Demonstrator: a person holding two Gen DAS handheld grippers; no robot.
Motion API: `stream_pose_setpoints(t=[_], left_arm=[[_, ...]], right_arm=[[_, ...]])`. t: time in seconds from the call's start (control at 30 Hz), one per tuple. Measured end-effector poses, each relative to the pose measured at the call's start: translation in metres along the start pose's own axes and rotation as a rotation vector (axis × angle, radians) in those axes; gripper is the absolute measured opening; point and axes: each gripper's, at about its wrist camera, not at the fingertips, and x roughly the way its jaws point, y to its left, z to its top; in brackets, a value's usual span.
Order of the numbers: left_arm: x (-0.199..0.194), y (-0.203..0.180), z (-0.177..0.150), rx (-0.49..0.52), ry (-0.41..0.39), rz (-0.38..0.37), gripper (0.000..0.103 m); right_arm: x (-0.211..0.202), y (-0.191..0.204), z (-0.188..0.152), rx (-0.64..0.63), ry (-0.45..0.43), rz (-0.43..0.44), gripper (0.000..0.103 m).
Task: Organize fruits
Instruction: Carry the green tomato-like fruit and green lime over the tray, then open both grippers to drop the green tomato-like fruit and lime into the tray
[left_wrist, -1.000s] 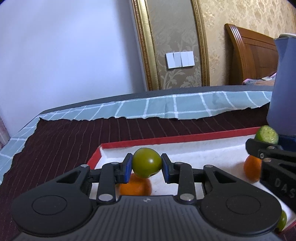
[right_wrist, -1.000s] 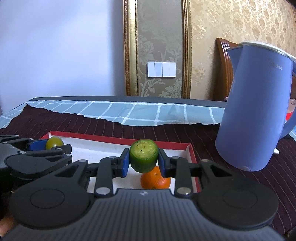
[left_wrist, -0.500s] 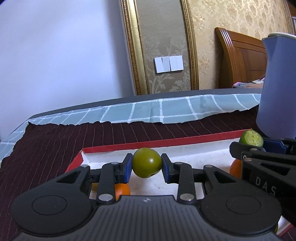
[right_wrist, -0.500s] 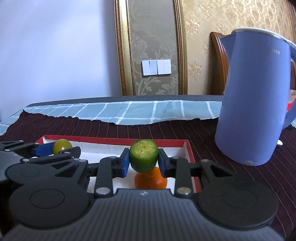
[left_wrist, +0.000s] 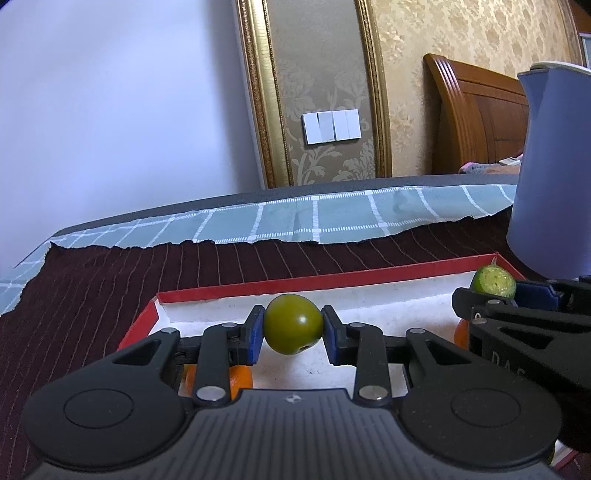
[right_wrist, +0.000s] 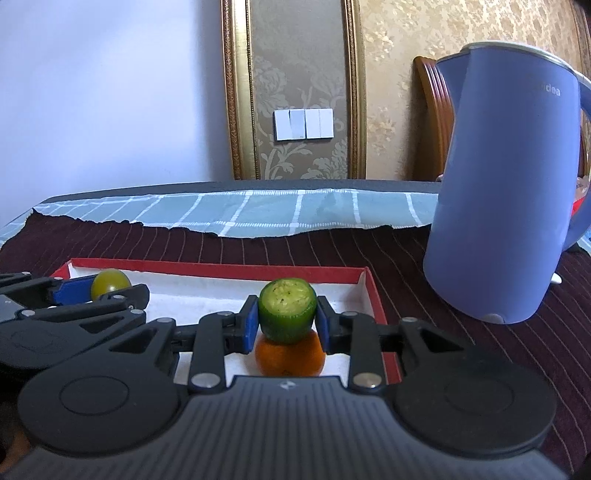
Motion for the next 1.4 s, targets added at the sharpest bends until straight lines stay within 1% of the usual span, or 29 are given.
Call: stream_pose_setpoints(t=[0.23, 0.37, 0.43, 0.47, 0.5, 0.57, 0.6, 0.63, 0.67, 0.7, 0.73, 0.77, 0.8, 0.83, 1.07, 1.17, 1.3, 1.33, 1.4], left_arm=[[0.002, 0.0, 0.0, -0.001, 0.011, 0.008, 0.032], [0.002, -0.001, 0.0, 0.003, 0.005, 0.015, 0.032], [0.002, -0.001, -0.001, 0.002, 0.006, 0.01, 0.032], [0.002, -0.001, -0.001, 0.001, 0.006, 0.009, 0.032], [0.002, -0.001, -0.001, 0.001, 0.007, 0.008, 0.032], [0.002, -0.001, -0.001, 0.006, 0.004, 0.011, 0.032], [0.001, -0.002, -0.001, 0.005, -0.002, 0.011, 0.037], [0.001, -0.002, -0.001, 0.009, -0.006, 0.015, 0.044], [-0.001, -0.003, -0.001, 0.009, -0.013, 0.028, 0.048], [-0.001, -0.002, -0.001, 0.01, -0.022, 0.039, 0.056], [-0.003, -0.001, -0.001, 0.006, -0.031, 0.044, 0.061], [-0.004, -0.001, -0.001, 0.001, -0.039, 0.048, 0.062], [-0.005, 0.0, -0.001, -0.002, -0.042, 0.049, 0.063], [-0.005, 0.001, -0.001, -0.002, -0.04, 0.049, 0.063], [-0.007, 0.002, -0.001, -0.003, -0.035, 0.052, 0.063], [-0.008, 0.002, -0.002, -0.002, -0.03, 0.047, 0.063], [-0.011, 0.003, -0.003, 0.001, -0.012, 0.05, 0.064], [-0.012, 0.005, -0.003, -0.004, -0.005, 0.05, 0.066], [-0.015, 0.008, -0.004, -0.019, 0.007, 0.044, 0.066]], right_arm=[[0.0, 0.0, -0.001, -0.002, -0.004, -0.005, 0.03], [0.0, 0.001, -0.001, -0.01, -0.007, -0.011, 0.032], [0.0, 0.002, -0.001, -0.015, -0.013, -0.02, 0.043], [-0.001, 0.002, -0.001, -0.017, -0.018, -0.025, 0.046], [-0.001, 0.002, -0.001, -0.018, -0.021, -0.03, 0.051], [-0.002, 0.002, -0.001, -0.017, -0.027, -0.033, 0.053], [-0.002, 0.002, -0.001, -0.019, -0.027, -0.033, 0.053], [-0.002, 0.002, -0.001, -0.02, -0.026, -0.032, 0.053], [-0.002, 0.002, -0.001, -0.02, -0.025, -0.032, 0.053], [-0.002, 0.002, -0.002, -0.019, -0.026, -0.038, 0.053], [-0.002, 0.001, -0.002, -0.02, -0.028, -0.046, 0.053], [-0.003, 0.0, -0.001, -0.015, -0.03, -0.048, 0.054], [-0.004, -0.002, -0.001, -0.005, -0.032, -0.046, 0.056], [-0.004, -0.003, -0.001, 0.003, -0.034, -0.046, 0.059], [-0.009, -0.004, -0.003, 0.005, -0.05, -0.053, 0.067], [-0.01, -0.006, -0.003, 0.01, -0.056, -0.057, 0.072], [-0.012, -0.01, -0.004, 0.036, -0.055, -0.042, 0.077], [-0.013, -0.011, -0.004, 0.045, -0.055, -0.036, 0.079], [-0.015, -0.012, -0.005, 0.052, -0.058, -0.032, 0.082]])
